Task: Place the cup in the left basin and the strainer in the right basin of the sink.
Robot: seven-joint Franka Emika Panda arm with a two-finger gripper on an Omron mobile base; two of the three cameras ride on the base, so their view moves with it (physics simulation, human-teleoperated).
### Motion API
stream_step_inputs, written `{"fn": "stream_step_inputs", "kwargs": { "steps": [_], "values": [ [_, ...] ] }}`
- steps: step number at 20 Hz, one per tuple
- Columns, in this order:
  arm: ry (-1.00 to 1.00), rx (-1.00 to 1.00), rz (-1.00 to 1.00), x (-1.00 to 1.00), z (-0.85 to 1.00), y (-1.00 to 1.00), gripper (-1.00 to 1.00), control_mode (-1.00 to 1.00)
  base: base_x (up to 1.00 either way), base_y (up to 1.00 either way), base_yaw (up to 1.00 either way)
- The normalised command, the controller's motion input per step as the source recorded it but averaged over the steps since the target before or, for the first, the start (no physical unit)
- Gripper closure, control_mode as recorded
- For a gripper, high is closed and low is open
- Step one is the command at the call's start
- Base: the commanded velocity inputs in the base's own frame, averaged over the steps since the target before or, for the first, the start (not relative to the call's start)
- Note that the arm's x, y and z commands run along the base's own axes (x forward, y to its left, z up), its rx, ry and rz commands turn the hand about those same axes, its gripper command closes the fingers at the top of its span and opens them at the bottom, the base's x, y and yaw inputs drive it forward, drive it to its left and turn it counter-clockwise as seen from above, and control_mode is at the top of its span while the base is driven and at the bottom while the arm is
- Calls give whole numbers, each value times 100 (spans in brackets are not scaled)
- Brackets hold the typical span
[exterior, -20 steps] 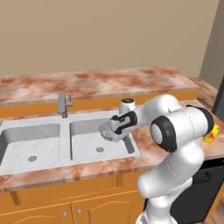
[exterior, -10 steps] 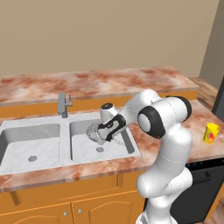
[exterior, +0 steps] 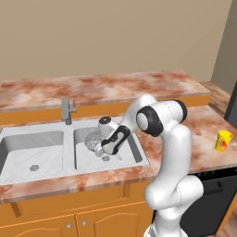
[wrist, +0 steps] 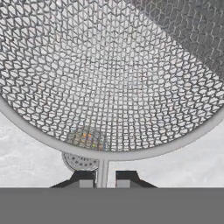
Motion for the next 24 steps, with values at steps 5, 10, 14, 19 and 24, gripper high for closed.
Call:
{"fn": "stream_step_inputs", "kwargs": {
  "steps": [5, 10, 14, 19, 24],
  "values": [
    [0, 0, 19, 48, -14, 18, 100, -100, 0, 0, 0],
    [7, 0, 21, 40, -14, -1, 100, -100, 0, 0, 0],
    [10, 0, 13, 28, -3, -2, 100, -100, 0, 0, 0],
    [15, 0, 8, 8, 0, 0, -100, -100, 0, 0, 0],
    [13, -2, 3, 0, 19, 0, -100, -100, 0, 0, 0]
  ]
}}
